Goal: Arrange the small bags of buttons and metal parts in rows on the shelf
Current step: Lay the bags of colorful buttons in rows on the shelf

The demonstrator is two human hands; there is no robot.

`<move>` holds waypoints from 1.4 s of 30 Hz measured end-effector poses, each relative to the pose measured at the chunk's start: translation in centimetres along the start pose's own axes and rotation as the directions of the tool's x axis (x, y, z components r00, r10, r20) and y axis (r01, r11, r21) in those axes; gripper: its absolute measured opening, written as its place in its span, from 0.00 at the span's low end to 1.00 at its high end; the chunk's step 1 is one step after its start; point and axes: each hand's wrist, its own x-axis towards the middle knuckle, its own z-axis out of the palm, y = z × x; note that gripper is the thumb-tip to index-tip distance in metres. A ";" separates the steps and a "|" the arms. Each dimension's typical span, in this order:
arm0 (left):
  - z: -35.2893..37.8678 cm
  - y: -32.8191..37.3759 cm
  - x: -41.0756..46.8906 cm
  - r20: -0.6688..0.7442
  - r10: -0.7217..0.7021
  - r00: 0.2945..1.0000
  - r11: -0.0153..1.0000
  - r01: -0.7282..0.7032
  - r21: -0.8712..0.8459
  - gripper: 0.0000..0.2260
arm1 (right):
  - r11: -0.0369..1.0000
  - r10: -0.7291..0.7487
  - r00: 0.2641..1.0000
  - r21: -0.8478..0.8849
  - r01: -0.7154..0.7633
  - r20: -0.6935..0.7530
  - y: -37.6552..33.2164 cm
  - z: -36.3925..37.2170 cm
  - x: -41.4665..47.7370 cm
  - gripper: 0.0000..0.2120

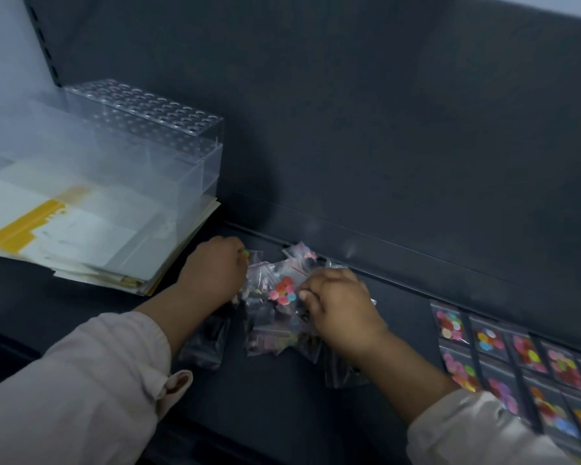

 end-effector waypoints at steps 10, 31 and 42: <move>1.4 -0.7 4.1 0.116 -0.086 0.989 0.985 0.067 0.159 0.15 | 0.989 0.151 0.987 0.004 -0.151 0.053 -1.4 0.5 3.0 0.21; -1.1 1.1 3.6 -0.006 -0.186 0.982 0.790 0.147 -0.595 0.10 | 0.505 0.380 0.924 0.828 -0.244 0.041 -1.9 -1.7 3.4 0.12; -1.8 8.6 -2.6 0.393 -0.168 0.904 0.405 0.426 -0.809 0.09 | 0.079 0.406 0.871 0.938 -0.337 0.278 0.9 -5.7 -3.7 0.08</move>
